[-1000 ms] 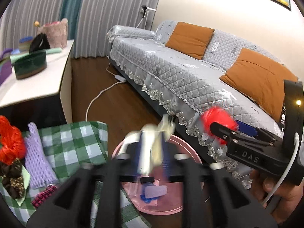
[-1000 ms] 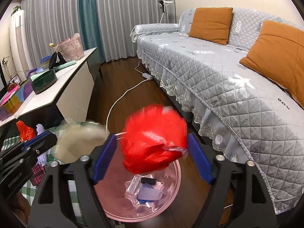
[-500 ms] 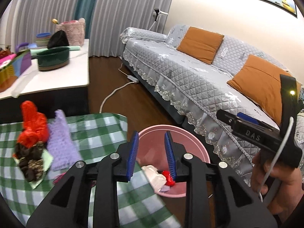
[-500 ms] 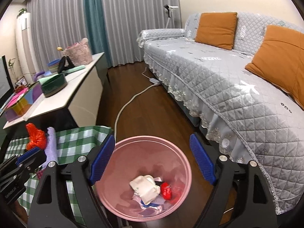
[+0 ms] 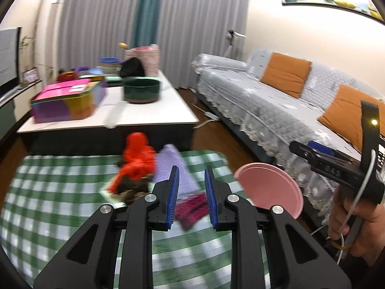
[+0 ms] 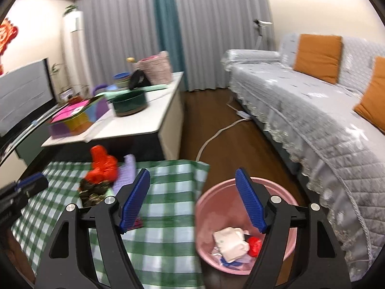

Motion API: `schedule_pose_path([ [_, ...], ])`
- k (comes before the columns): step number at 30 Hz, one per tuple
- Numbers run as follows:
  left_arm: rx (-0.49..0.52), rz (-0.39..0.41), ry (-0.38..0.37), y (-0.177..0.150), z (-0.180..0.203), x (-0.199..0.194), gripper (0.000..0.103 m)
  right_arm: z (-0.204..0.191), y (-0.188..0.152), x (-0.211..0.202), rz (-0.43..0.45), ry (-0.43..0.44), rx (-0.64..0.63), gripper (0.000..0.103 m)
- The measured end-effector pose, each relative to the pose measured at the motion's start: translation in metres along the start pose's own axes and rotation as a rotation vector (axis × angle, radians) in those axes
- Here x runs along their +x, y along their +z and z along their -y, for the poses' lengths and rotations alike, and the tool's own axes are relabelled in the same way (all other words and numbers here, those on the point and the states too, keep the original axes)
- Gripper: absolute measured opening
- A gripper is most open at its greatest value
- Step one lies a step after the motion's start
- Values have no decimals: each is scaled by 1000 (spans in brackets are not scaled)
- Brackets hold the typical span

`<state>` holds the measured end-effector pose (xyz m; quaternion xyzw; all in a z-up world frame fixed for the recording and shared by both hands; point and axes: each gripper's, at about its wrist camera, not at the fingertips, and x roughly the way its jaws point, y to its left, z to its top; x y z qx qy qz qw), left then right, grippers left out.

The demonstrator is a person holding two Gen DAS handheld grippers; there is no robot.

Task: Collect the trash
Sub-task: 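Move both open grippers back over the trash pile on the table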

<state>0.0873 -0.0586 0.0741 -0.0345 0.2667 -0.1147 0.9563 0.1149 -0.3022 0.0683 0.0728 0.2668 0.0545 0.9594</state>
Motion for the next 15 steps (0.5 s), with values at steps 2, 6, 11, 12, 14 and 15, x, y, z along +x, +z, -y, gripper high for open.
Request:
schedule_pose_path([
  [2, -15, 4, 32, -6, -15, -5, 22, -15, -5, 4, -6, 22, -23, 73],
  [6, -18, 0, 85, -19, -36, -5, 21, -37, -14, 16, -33, 55, -55, 73],
  [11, -23, -4, 118, -29, -57, 1, 21, -64, -30, 40, -76, 87, -107, 75],
  [12, -22, -3, 123, -30, -60, 3, 21, -68, -33, 44, -84, 92, -113, 76],
  [14, -21, -2, 133, -32, -66, 6, 21, -77, -40, 55, -110, 108, -130, 78],
  [15, -22, -3, 137, -34, -69, 8, 21, -80, -42, 58, -117, 110, -136, 80],
])
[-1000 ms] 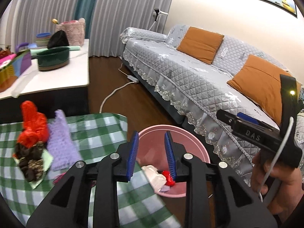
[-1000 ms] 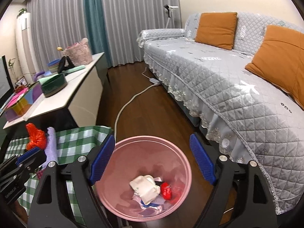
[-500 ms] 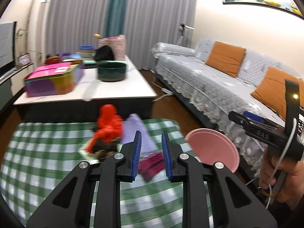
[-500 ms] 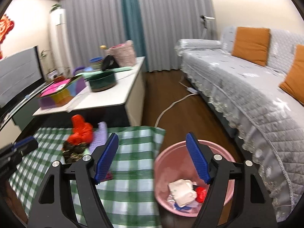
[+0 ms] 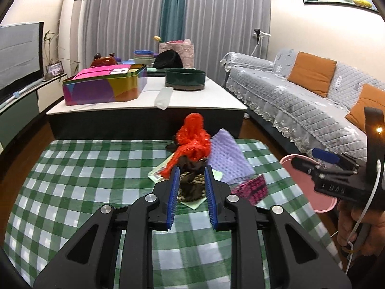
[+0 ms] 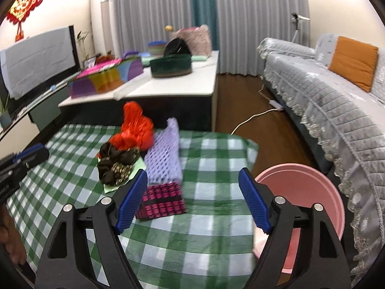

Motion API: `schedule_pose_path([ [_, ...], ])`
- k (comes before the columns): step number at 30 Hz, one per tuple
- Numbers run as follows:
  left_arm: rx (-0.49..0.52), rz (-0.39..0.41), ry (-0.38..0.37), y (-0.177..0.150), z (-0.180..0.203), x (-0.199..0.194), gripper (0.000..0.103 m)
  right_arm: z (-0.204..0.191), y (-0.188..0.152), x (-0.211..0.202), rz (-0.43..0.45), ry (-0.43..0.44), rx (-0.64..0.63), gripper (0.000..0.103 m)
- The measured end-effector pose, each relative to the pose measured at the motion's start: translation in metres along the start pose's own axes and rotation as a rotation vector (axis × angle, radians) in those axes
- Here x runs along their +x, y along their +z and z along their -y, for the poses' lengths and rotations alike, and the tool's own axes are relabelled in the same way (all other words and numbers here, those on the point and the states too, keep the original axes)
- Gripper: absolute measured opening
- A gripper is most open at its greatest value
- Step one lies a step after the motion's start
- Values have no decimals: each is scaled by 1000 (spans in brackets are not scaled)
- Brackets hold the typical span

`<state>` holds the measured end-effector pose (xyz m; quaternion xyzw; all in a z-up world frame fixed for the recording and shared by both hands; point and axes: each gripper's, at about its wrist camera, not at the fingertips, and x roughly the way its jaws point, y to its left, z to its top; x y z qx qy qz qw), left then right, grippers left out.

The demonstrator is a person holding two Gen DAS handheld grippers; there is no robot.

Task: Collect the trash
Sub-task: 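Move both open grippers back over the trash pile on the table, then grasp the black-and-pink printed box with the right gripper while the left gripper grasps the brown scrunchie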

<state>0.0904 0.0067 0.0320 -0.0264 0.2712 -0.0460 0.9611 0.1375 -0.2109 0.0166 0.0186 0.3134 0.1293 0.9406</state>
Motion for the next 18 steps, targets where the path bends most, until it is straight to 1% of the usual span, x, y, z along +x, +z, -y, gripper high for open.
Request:
schedule_pose_path([
  [3, -12, -4, 7, -5, -6, 7, 21, -10, -6, 17, -29, 7, -27, 81],
  [10, -56, -29, 17, -12, -20, 31, 21, -26, -18, 48, -93, 52, -71, 90],
  [14, -71, -52, 19, -16, -22, 46, 21, -33, -24, 65, -138, 78, -86, 92],
  [18, -83, -75, 5, -18, -22, 62, 21, -39, -29, 79, -180, 85, -101, 92],
])
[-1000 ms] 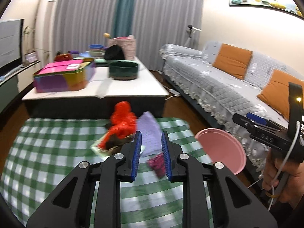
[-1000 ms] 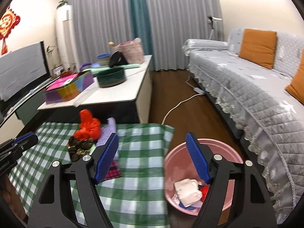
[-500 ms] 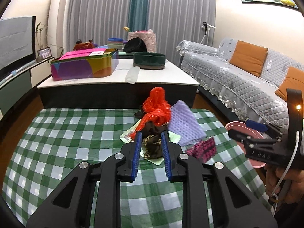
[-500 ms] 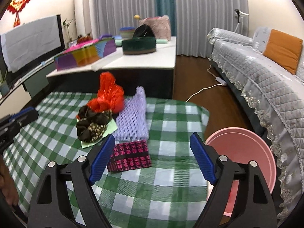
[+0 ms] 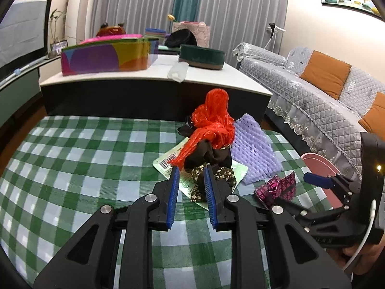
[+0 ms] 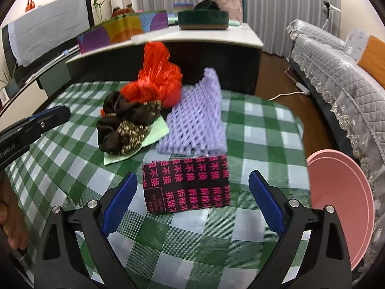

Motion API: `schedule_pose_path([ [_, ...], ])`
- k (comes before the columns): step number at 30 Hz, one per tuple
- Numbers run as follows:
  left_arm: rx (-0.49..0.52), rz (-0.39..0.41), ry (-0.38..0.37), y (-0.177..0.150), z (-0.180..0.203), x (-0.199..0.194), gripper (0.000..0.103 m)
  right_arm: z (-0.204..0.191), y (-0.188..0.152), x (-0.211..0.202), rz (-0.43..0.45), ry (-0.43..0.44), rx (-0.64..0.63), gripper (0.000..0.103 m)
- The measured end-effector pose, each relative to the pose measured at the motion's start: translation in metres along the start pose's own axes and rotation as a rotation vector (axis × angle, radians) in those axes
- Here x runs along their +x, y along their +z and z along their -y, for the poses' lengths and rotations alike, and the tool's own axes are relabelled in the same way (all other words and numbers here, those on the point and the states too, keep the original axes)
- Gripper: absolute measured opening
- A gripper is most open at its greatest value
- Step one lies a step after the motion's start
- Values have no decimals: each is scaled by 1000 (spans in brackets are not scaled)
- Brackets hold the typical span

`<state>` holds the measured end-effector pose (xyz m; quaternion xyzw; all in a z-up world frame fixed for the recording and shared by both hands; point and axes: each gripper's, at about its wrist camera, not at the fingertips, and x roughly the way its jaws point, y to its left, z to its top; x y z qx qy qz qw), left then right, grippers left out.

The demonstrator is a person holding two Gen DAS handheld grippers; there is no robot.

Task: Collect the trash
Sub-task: 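Grasp the black-and-pink printed box with the right gripper while the left gripper grasps the brown scrunchie, then carry the printed box and brown scrunchie in both grippers over the pink bucket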

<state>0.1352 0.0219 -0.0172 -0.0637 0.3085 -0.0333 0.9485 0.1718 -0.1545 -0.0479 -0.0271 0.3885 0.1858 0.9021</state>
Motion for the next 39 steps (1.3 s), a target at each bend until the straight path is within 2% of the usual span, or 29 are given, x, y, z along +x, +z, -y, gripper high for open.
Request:
schedule_pose_path([
  [4, 7, -25, -16, -1, 4, 15, 22, 0, -1, 12, -39, 7, -1, 92],
  [9, -10, -68, -24, -2, 6, 36, 29, 2, 2, 16, -53, 7, 7, 91],
  [15, -22, -107, -22, -3, 9, 52, 29, 6, 1, 19, -69, 17, 14, 75],
  [16, -22, -111, -26, -3, 10, 54, 28, 7, 1, 19, -70, 20, 15, 75],
  [18, -9, -116, -18, -4, 12, 54, 20, 7, 1, 19, -69, 19, 17, 75],
  [20, 0, -117, -16, -4, 13, 53, 11, 9, 1, 17, -65, 20, 24, 74],
  [23, 8, -105, -6, -2, 14, 47, 7, 11, 3, 12, -47, 14, 33, 74],
  [39, 68, -37, 7, -3, 27, -5, 6, 22, 13, -47, 84, -42, 59, 74],
])
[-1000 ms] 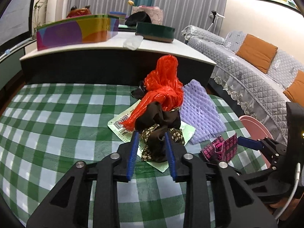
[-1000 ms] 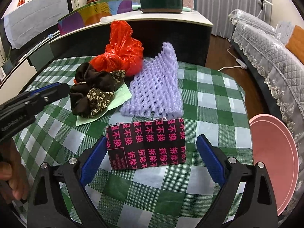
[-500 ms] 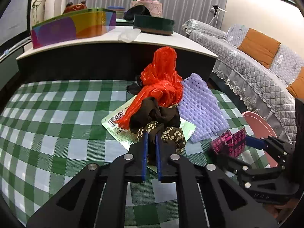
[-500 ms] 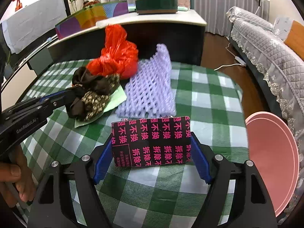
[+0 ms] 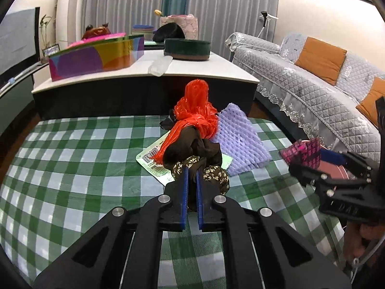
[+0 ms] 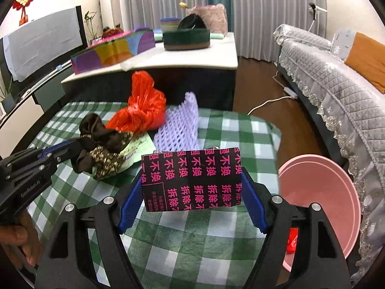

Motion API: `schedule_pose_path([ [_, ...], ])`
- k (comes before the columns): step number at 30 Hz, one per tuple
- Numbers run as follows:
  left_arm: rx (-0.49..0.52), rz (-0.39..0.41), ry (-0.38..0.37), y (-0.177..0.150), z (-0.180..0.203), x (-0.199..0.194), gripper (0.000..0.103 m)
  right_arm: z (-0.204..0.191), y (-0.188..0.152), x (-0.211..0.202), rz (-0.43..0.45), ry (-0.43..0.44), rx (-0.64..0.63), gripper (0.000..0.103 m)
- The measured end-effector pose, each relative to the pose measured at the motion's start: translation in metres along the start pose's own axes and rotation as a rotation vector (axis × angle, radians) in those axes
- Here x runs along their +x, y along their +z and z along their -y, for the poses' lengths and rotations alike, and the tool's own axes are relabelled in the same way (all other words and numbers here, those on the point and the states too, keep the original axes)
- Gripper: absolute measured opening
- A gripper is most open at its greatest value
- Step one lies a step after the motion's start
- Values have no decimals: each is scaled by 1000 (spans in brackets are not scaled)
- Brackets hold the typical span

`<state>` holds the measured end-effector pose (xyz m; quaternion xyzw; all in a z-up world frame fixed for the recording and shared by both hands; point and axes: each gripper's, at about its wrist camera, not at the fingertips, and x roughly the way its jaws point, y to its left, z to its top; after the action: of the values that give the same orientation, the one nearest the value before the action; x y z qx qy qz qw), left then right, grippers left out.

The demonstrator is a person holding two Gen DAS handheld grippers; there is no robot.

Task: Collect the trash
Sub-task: 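Carry the printed box and brown scrunchie in both grippers over the pink bucket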

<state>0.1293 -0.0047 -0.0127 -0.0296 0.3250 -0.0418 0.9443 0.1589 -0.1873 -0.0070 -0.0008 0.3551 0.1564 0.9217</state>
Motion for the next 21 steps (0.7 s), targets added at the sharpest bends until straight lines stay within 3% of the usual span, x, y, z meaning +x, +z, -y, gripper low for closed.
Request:
schedule_pose_path([
  [13, 64, 50, 2, -8, 21, -39, 6, 12, 10, -59, 103, -28, 46, 74],
  [21, 27, 64, -19, -13, 26, -58, 6, 27, 13, -88, 144, -53, 85, 74],
])
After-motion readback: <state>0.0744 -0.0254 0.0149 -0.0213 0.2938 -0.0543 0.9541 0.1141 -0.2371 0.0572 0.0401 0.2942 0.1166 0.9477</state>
